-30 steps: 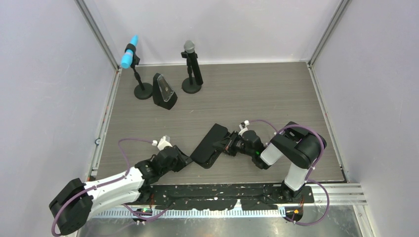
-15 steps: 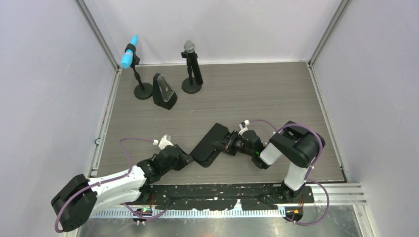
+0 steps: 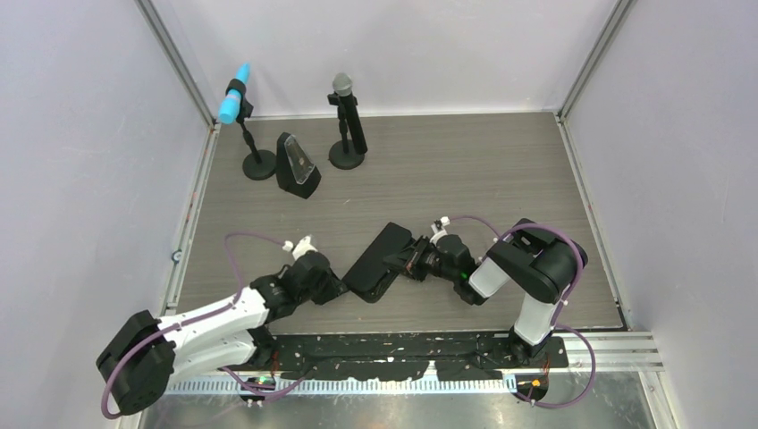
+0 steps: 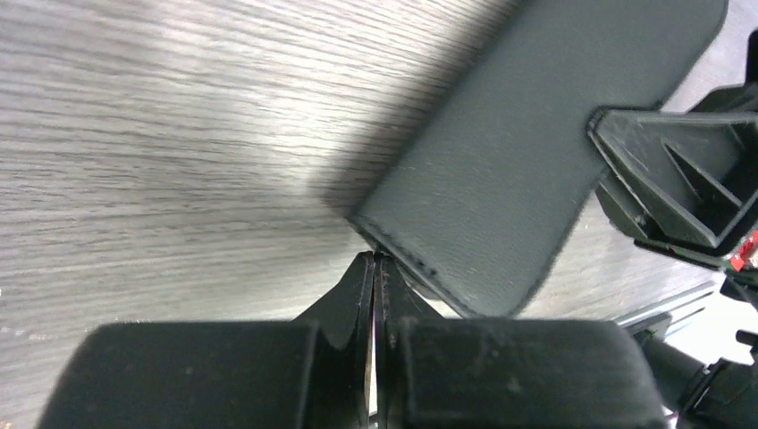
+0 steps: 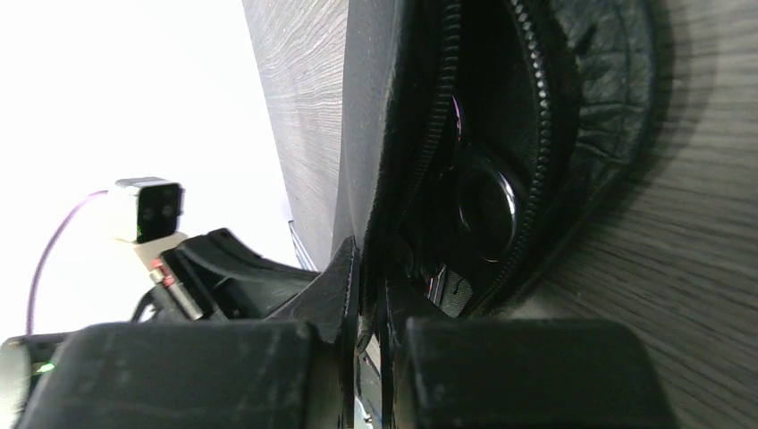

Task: Sort the hair-cutting tools
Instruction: Zip the hairdressing tool bag at the center of the board.

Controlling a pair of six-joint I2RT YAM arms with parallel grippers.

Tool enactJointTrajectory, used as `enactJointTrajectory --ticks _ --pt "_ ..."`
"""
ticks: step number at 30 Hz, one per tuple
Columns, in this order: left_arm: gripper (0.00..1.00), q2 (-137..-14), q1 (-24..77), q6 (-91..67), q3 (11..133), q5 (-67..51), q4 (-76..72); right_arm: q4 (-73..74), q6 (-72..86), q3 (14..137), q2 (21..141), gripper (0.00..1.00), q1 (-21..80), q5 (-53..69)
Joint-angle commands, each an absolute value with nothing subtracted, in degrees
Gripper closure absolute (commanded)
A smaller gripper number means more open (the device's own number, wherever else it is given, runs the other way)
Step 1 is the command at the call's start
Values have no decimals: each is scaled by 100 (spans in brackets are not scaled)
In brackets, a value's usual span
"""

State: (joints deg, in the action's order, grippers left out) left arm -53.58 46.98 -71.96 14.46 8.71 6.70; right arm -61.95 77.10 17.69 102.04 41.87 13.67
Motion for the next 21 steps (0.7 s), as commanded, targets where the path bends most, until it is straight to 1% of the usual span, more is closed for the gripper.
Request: enactJointTrajectory --ticks 1,6,11,14,21 --pt "100 -5570 4663 -5828 2596 405 2500 -5148 7394 1972 10226 95 4278 1230" --pt "100 -5699 4732 -5196 3083 67 3293 -4441 7189 2119 9938 95 4280 817" --pt "100 -5985 5061 -5027 3456 -187 3502 -4026 7095 2180 9696 95 4293 522" --pt "100 -6364 5266 -4958 3789 -364 3573 -3871 7108 2219 9663 95 4354 292" --pt "100 -7277 6268 -4821 4954 -389 3853 -3734 7272 2202 9684 95 4694 -310"
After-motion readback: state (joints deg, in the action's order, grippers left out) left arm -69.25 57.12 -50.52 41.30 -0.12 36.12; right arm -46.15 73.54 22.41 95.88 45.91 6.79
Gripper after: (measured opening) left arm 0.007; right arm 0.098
